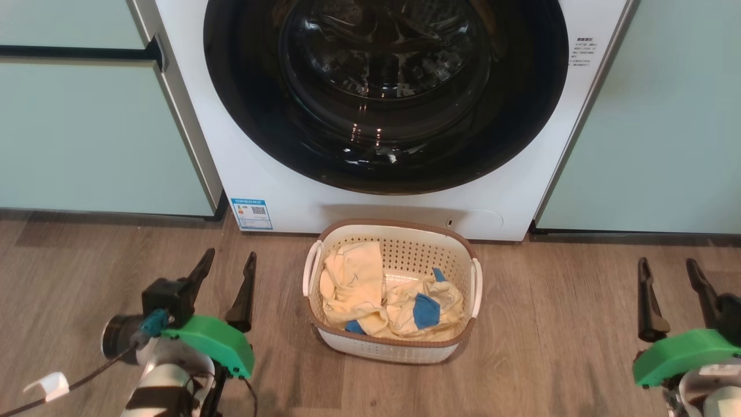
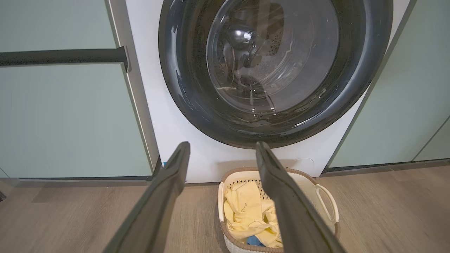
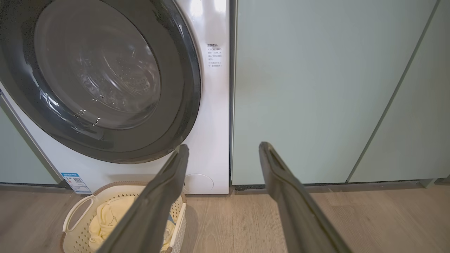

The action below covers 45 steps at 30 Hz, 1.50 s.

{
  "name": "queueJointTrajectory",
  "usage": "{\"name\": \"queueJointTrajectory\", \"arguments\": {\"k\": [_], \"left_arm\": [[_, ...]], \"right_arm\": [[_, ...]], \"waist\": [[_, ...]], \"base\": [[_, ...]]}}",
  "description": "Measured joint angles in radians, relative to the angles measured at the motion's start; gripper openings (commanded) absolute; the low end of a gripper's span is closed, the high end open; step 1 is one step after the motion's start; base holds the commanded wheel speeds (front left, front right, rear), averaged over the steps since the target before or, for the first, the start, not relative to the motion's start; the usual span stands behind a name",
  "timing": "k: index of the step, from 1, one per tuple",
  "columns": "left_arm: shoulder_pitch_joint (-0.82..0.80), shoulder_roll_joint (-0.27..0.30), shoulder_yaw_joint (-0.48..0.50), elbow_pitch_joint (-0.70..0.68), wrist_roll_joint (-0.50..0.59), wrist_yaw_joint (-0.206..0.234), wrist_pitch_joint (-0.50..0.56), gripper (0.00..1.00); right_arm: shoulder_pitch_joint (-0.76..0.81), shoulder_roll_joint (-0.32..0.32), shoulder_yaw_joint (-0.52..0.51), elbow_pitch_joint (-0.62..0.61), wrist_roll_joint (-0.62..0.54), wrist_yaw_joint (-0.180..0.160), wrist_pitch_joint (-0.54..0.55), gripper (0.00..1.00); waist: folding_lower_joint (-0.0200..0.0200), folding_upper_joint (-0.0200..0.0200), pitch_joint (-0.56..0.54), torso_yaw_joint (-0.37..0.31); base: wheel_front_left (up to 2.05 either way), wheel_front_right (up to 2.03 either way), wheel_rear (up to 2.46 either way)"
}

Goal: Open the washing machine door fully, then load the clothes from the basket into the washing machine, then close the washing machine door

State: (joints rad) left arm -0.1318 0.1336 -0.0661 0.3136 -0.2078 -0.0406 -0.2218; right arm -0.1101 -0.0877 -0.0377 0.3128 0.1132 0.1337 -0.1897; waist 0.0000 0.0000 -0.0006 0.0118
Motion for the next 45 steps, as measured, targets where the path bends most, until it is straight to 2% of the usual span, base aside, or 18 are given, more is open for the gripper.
{"name": "queueJointTrajectory", "arguments": {"k": [11, 34, 45], "left_arm": [[-0.017, 0.003, -0.002, 0.002, 0.12, 0.001, -0.028, 1.0], [-0.019, 0.006, -0.006, 0.019, 0.142, -0.001, -0.029, 1.0], [-0.023, 0.011, -0.012, 0.022, 0.148, -0.001, -0.029, 1.0]], "right_arm": [[0.0, 0.0, -0.008, -0.016, -0.115, 0.0, -0.02, 1.0], [-0.001, 0.001, -0.028, -0.013, -0.116, 0.0, -0.031, 1.0], [-0.001, 0.003, -0.029, -0.019, -0.118, 0.0, -0.042, 1.0]], "waist": [[0.0, 0.0, 0.0, 0.002], [0.0, 0.0, 0.004, 0.003], [0.0, 0.0, 0.006, -0.003]], "base": [[0.0, 0.0, 0.0], [0.02, 0.02, -0.04], [0.71, 0.71, -1.42]]}}
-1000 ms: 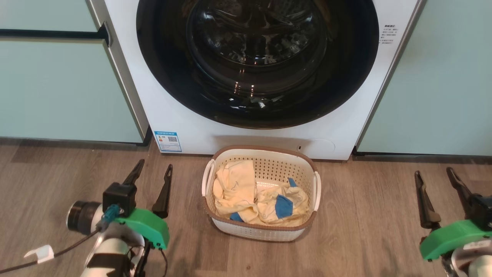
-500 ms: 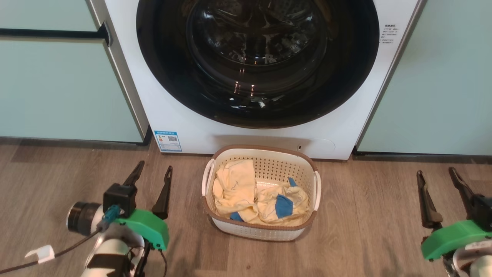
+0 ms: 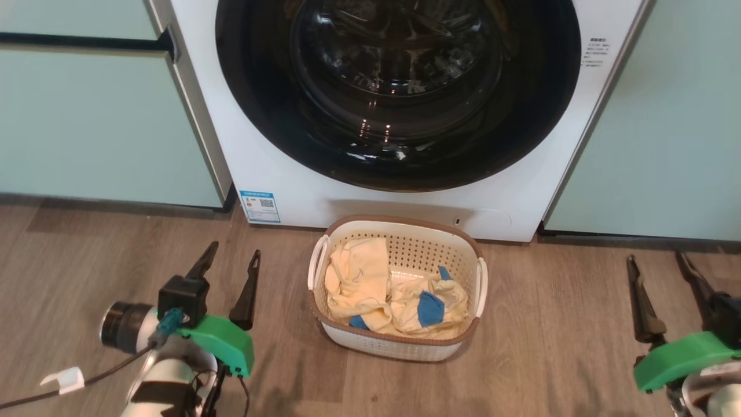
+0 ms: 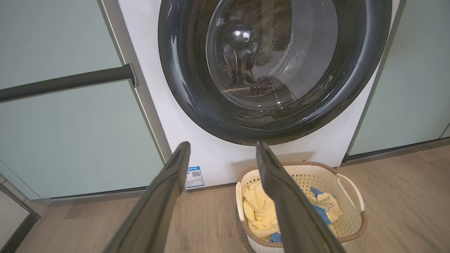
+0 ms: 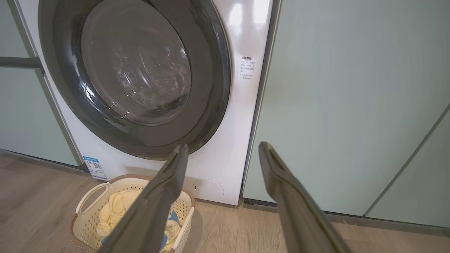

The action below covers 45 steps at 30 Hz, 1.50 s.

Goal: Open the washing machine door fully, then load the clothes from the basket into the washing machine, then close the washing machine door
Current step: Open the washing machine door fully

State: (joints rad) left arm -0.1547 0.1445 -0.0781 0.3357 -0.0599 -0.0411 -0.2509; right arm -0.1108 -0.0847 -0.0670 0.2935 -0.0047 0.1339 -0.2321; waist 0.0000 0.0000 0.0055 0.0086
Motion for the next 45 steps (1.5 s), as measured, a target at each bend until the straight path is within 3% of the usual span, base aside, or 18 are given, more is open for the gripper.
{"name": "queueJointTrajectory", "arguments": {"k": [24, 45], "left_arm": [[-0.001, -0.004, -0.007, -0.006, -0.001, -0.001, 0.0, 1.0], [-0.001, -0.003, -0.004, -0.009, -0.001, -0.001, 0.0, 1.0]], "right_arm": [[-0.001, 0.002, -0.026, -0.003, -0.007, 0.0, -0.006, 1.0], [-0.001, 0.022, -0.049, -0.004, 0.019, 0.0, -0.007, 1.0]], "waist": [[0.0, 0.0, -0.002, -0.008], [0.0, 0.0, 0.01, -0.012]], "base": [[1.16, 1.16, -2.33], [0.16, 0.16, -0.32]]}}
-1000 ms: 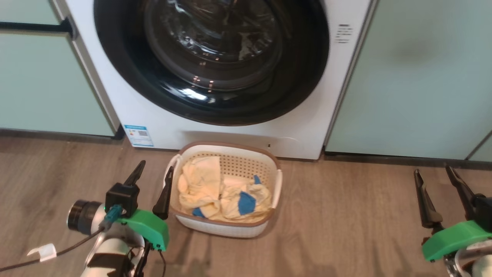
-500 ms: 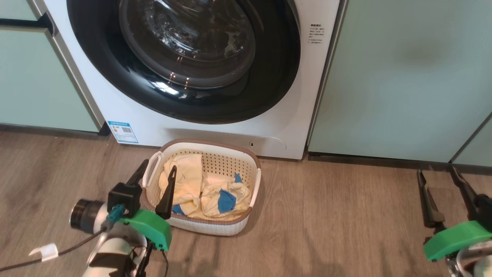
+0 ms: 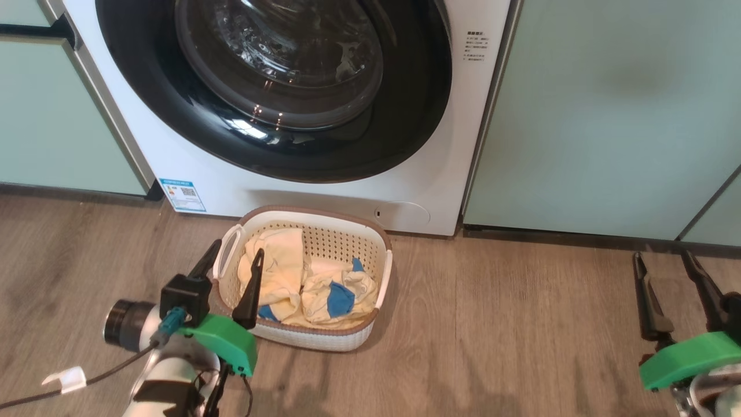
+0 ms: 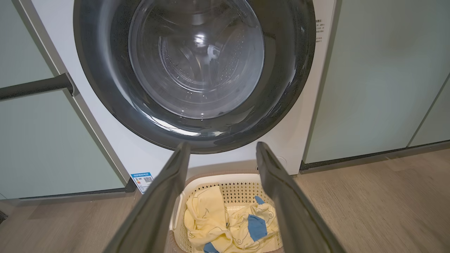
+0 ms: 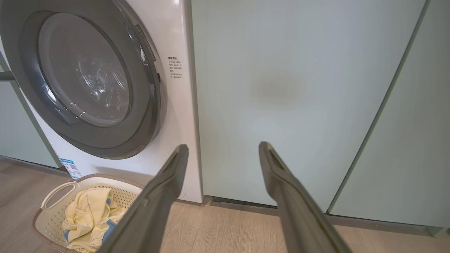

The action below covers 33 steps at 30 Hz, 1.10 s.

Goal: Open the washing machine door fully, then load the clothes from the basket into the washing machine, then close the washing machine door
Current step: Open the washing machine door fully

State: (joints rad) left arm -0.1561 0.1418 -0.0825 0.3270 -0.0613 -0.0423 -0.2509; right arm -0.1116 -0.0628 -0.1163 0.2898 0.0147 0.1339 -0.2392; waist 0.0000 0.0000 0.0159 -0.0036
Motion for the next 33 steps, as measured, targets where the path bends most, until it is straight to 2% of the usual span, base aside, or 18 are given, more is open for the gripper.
{"name": "queueJointTrajectory", "arguments": {"k": [16, 17, 18, 19, 20, 33], "left_arm": [[-0.014, 0.0, 0.005, -0.011, 0.0, 0.0, 0.0, 1.0], [-0.014, -0.001, 0.005, -0.014, 0.0, 0.0, 0.0, 1.0], [-0.015, -0.001, 0.005, -0.016, 0.0, 0.0, 0.0, 1.0], [-0.016, -0.001, 0.005, -0.018, 0.0, 0.0, 0.0, 1.0], [-0.018, -0.001, 0.005, -0.019, 0.0, 0.0, 0.0, 1.0], [-0.082, -0.008, -0.002, -0.034, 0.0, -0.008, 0.0, 1.0]], "right_arm": [[-0.024, 0.003, -0.008, -0.003, 0.012, 0.0, -0.007, 1.0], [-0.025, 0.004, -0.008, -0.004, 0.012, 0.0, -0.007, 0.94], [-0.025, 0.004, -0.009, -0.003, 0.016, 0.0, -0.007, 0.59], [-0.025, 0.004, -0.01, -0.003, 0.021, 0.0, -0.007, 0.33], [-0.025, 0.004, -0.011, -0.003, 0.021, 0.0, -0.007, 0.0], [-0.12, 0.007, -0.018, 0.016, 0.071, 0.0, -0.009, 0.0]], "waist": [[0.0, 0.0, 0.028, 0.001], [0.0, 0.0, 0.031, 0.002], [0.0, 0.0, 0.035, 0.002], [0.0, 0.0, 0.04, 0.003], [0.0, 0.0, 0.045, 0.003], [0.0001, 0.0, 0.133, 0.02]], "base": [[0.0, 0.0, 0.0], [0.0, 0.0, 0.0], [0.0, 0.0, 0.0], [0.0, 0.0, 0.0], [0.0, 0.0, 0.0], [0.0, 0.0, 0.0]]}}
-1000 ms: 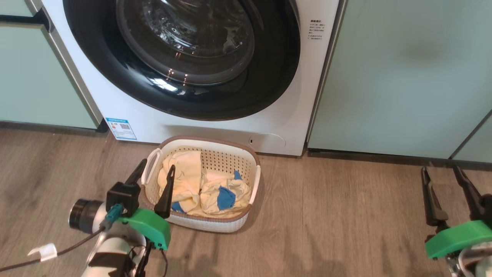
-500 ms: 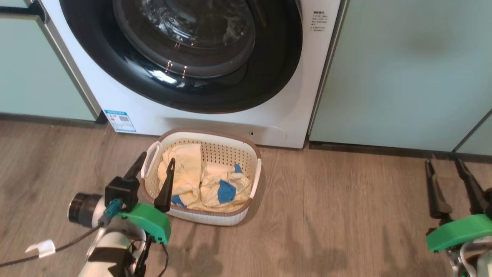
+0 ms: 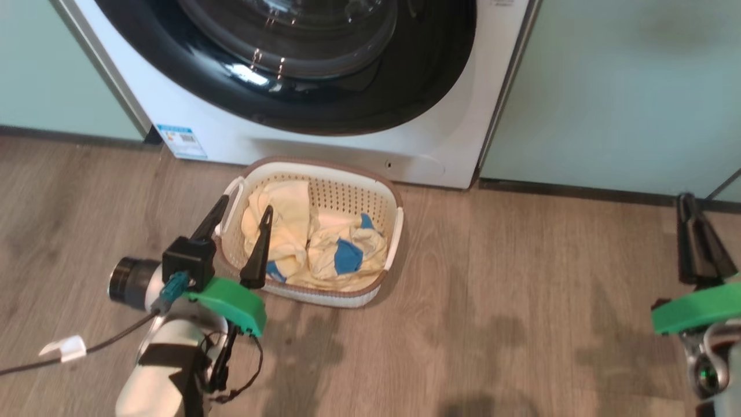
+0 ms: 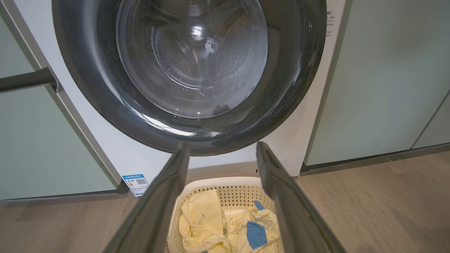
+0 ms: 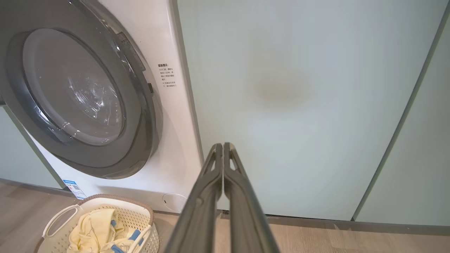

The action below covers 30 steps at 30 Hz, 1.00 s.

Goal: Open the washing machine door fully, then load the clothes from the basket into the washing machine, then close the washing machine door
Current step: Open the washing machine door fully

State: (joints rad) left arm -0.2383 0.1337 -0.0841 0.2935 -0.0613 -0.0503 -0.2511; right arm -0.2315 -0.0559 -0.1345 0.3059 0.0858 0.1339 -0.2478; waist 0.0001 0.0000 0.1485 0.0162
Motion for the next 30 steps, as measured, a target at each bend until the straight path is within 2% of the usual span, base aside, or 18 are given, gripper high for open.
{"name": "queueJointTrajectory", "arguments": {"k": [5, 8, 9, 19, 25, 30], "left_arm": [[-0.039, -0.014, -0.015, -0.004, 0.002, -0.001, 0.0, 1.0], [-0.07, -0.021, -0.02, -0.006, 0.009, -0.007, 0.0, 1.0], [-0.089, -0.024, -0.026, -0.006, 0.009, -0.01, 0.0, 1.0], [-0.155, -0.053, -0.066, -0.006, 0.016, -0.018, -0.002, 1.0], [-0.183, -0.064, -0.086, -0.005, 0.016, -0.022, -0.005, 1.0], [-0.202, -0.073, -0.103, -0.005, 0.016, -0.026, -0.005, 1.0]], "right_arm": [[-0.069, -0.001, -0.012, 0.022, 0.087, 0.0, 0.0, 0.0], [-0.132, -0.001, -0.017, 0.038, 0.242, 0.0, 0.019, 0.0], [-0.179, 0.0, -0.016, 0.043, 0.379, 0.0, 0.06, 0.0], [-0.416, -0.001, -0.056, 0.094, 0.911, 0.0, 0.331, 0.0], [-0.559, -0.002, -0.106, 0.208, 1.128, 0.0, 0.521, 0.0], [-0.692, -0.002, -0.12, 0.333, 1.224, -0.001, 0.638, 0.0]], "waist": [[0.0, 0.0, 0.045, 0.021], [0.0001, 0.0, 0.072, 0.037], [0.0001, 0.0, 0.089, 0.05], [0.0, 0.0, 0.161, 0.111], [0.0, 0.0, 0.194, 0.148], [0.0, 0.0, 0.217, 0.171]], "base": [[0.0, 0.0, 0.0], [0.0, 0.0, 0.0], [0.0, 0.0, 0.0], [0.0, 0.0, 0.0], [0.0, 0.0, 0.0], [0.0, 0.0, 0.0]]}}
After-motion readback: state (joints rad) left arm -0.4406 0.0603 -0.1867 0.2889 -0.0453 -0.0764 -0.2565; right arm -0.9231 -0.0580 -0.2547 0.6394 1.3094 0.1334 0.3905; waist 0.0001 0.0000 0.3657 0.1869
